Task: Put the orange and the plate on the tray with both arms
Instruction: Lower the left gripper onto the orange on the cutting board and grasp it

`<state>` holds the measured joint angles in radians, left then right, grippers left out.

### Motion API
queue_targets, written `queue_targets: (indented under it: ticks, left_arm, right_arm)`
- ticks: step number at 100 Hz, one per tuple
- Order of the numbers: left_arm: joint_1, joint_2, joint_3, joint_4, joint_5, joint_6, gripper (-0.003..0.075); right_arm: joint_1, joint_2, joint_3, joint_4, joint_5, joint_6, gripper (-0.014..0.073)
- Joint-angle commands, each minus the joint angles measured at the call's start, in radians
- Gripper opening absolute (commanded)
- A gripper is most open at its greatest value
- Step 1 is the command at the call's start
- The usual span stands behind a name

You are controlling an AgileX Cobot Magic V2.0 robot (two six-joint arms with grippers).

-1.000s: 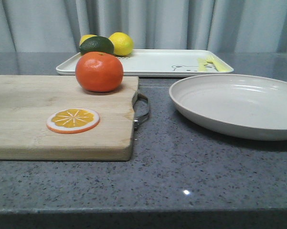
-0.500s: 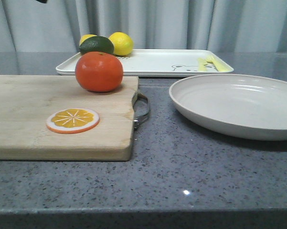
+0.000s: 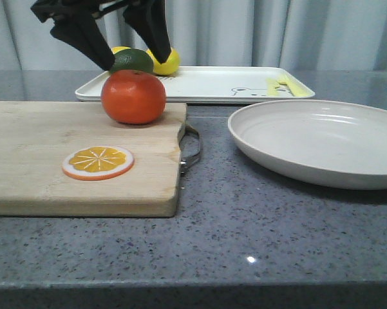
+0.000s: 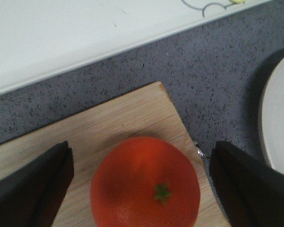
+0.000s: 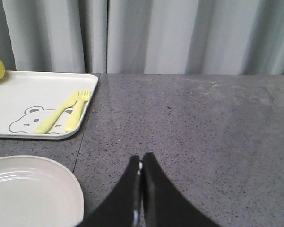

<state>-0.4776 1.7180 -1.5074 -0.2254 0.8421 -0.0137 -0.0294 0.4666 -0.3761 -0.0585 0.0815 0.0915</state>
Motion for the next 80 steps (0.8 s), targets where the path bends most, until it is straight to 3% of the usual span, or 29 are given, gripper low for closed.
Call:
queue_targets:
  ticks: [1,65,80]
  left_arm:
    - [-0.008,-0.011,-0.048,-0.027,0.010,-0.010,0.0568]
    - [-0.008,0.046,-0.048,-0.100,0.080,0.021,0.0564]
    - [-0.008,0.046,-0.048,-0.104,0.094,0.021,0.0464]
  right_arm:
    - [0.002,0.012,-0.033,-0.001,-0.069,0.002,-0.0057]
    - [0.002,0.012,-0.033,-0.001,-0.046,0.002,-0.0057]
    - [0.002,0.012,-0.033,-0.001,-0.046,0.002,-0.0057]
